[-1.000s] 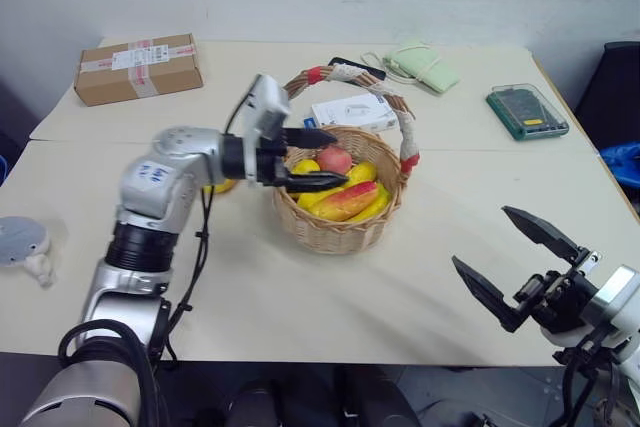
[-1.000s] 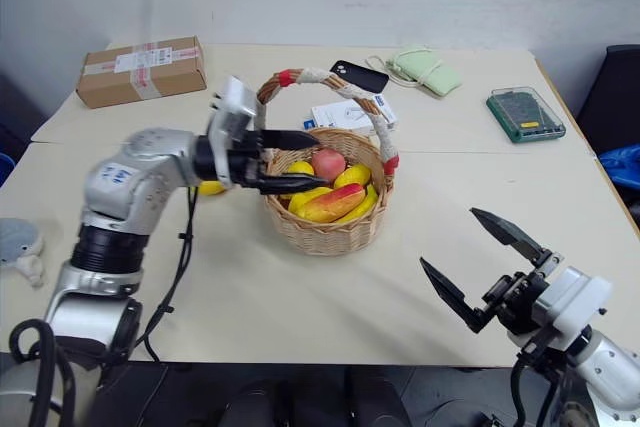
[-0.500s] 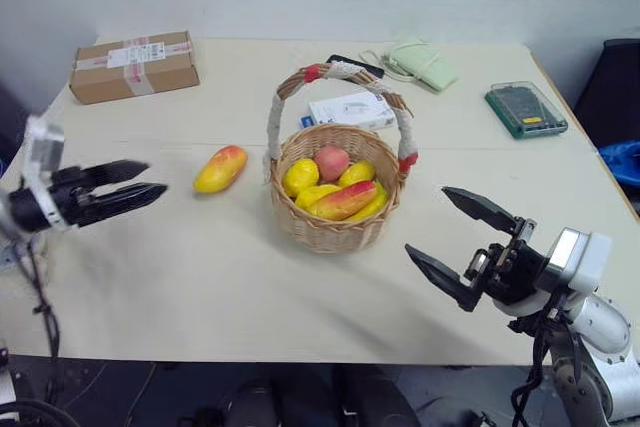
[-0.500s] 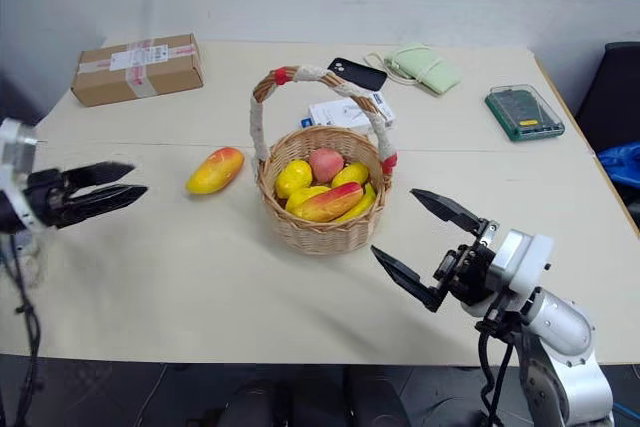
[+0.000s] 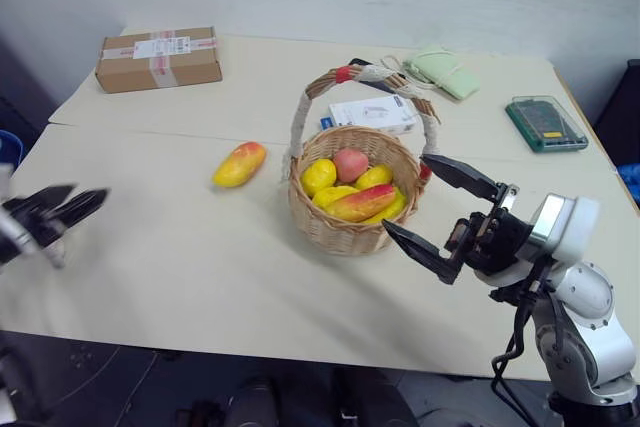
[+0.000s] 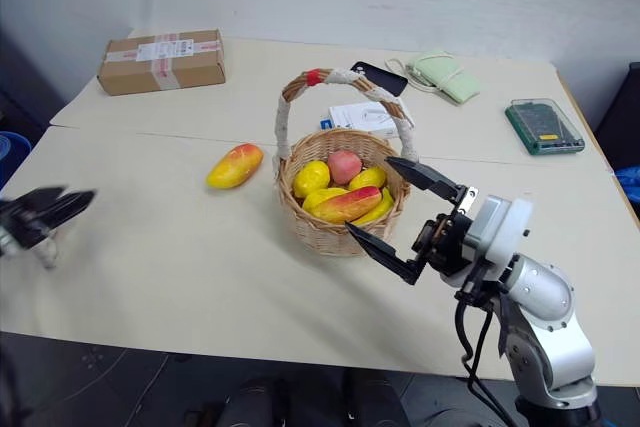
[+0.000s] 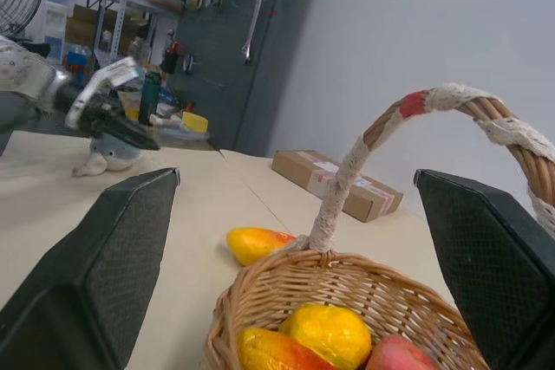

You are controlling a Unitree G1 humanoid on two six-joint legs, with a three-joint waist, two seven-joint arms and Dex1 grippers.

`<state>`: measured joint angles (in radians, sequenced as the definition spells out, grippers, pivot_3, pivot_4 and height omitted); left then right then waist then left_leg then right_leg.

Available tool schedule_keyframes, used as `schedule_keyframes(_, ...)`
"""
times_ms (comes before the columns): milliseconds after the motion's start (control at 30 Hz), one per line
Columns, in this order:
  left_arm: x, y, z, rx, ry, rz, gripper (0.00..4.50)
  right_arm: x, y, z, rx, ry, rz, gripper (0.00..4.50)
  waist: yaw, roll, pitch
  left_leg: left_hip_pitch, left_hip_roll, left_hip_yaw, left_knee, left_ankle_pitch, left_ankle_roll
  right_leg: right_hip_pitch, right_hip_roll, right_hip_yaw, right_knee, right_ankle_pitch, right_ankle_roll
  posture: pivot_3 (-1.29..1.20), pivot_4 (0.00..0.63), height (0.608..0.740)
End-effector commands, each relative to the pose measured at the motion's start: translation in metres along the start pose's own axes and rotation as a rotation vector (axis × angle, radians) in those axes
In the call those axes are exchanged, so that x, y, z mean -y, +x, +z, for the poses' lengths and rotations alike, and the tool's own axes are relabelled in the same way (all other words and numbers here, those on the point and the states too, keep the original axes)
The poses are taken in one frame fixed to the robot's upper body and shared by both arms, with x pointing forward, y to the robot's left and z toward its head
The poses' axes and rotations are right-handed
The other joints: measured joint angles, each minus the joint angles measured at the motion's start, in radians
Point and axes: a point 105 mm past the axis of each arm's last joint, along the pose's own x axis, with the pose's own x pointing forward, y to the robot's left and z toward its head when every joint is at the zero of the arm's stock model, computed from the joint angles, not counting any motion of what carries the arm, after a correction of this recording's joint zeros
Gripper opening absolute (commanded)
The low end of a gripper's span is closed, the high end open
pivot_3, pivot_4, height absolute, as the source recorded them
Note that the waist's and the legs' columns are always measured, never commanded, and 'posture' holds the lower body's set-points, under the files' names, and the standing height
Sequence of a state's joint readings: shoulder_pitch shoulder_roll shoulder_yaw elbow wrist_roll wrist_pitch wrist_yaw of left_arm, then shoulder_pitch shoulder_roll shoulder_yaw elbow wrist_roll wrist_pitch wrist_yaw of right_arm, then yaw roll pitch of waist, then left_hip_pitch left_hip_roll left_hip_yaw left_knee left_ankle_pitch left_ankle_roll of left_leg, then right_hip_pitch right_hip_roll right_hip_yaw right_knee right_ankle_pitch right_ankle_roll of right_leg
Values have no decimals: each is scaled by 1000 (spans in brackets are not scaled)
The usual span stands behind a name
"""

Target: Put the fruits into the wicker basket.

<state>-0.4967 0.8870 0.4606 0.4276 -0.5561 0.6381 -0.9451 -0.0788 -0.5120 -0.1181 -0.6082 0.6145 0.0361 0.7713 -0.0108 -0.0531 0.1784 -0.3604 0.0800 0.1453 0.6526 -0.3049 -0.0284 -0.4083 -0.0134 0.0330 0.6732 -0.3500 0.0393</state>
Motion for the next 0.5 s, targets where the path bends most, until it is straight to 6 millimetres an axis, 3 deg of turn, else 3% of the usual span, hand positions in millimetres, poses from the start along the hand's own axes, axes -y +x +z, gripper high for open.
schedule_keyframes(33,31,47,18,-69,11,-175,4382,2,3,10,12,-34,5,4500,2,-1,-1,-1,0,0,1,1,-1,0,2,0,0,0,0,0,150,740)
schedule_keyframes(167,45,100,5,-223,79,-233,4382,5,2,11,0,-40,-8,4500,-21,1,0,-1,0,4,0,1,-2,-2,4,3,-1,0,1,0,150,740)
schedule_keyframes(267,54,127,-3,-287,183,-261,4382,6,2,13,-5,-50,-25,4500,-28,2,0,-2,2,5,0,2,-4,-4,6,4,-1,0,1,0,150,740)
schedule_keyframes(500,49,148,-2,-353,279,-181,4382,5,-5,17,-25,-63,-74,4500,-42,2,1,-12,3,5,2,4,-7,-16,7,6,6,0,1,0,150,740)
